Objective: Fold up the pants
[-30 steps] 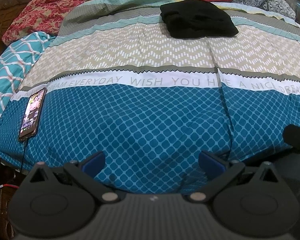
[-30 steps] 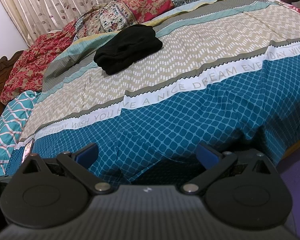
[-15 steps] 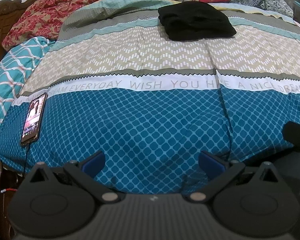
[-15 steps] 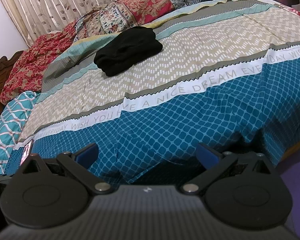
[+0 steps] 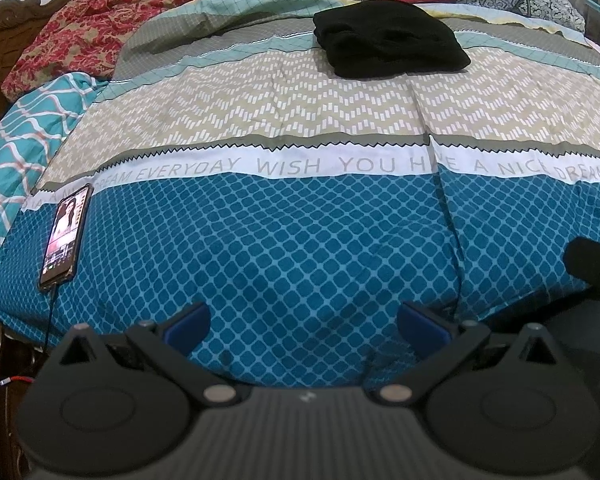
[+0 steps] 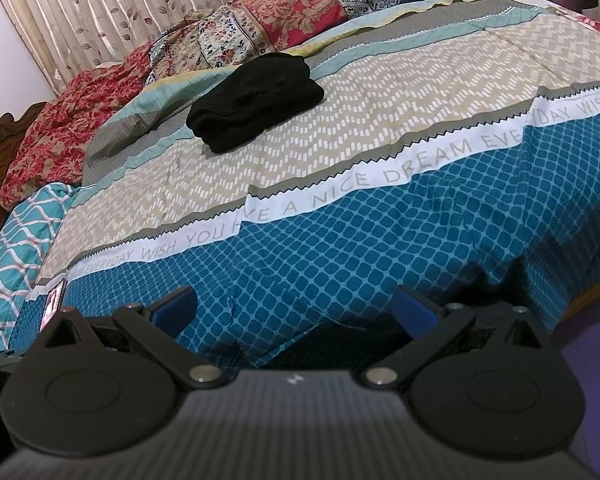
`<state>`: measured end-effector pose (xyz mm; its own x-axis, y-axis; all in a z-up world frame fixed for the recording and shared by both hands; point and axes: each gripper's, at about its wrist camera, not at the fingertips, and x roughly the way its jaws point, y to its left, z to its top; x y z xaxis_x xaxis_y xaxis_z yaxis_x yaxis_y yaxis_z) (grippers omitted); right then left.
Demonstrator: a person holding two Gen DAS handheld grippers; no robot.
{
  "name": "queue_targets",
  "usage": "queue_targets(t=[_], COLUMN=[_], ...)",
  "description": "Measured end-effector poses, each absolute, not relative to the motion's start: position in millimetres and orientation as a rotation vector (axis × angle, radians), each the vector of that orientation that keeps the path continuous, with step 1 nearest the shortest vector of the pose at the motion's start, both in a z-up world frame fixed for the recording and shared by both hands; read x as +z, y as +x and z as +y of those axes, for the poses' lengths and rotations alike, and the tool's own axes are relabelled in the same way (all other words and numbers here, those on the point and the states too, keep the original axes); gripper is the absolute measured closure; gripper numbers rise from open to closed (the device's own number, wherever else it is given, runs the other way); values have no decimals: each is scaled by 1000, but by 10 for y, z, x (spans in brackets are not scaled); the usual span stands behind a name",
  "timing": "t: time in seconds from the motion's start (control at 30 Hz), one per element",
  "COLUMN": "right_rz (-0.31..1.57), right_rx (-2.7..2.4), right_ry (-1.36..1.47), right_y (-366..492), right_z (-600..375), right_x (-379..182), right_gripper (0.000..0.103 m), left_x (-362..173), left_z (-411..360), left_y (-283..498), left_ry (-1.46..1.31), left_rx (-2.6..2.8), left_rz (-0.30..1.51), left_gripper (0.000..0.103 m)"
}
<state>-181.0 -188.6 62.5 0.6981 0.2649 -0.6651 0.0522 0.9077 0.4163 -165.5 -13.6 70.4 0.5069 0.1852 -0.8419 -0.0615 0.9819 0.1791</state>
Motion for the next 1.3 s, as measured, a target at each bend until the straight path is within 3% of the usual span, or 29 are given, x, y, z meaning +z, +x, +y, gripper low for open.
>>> queue_targets(t=[1.3], right_rz=[800], right_rx=[122], right_ry=[430], right_y=[-1802], right_z=[-1901], right_x=[623], right_gripper=[0], left_x=[863], left_z=[-64], left_y=[-1698], left_ry=[94], left_rx=[175], left_rz=[940], left_gripper=[0])
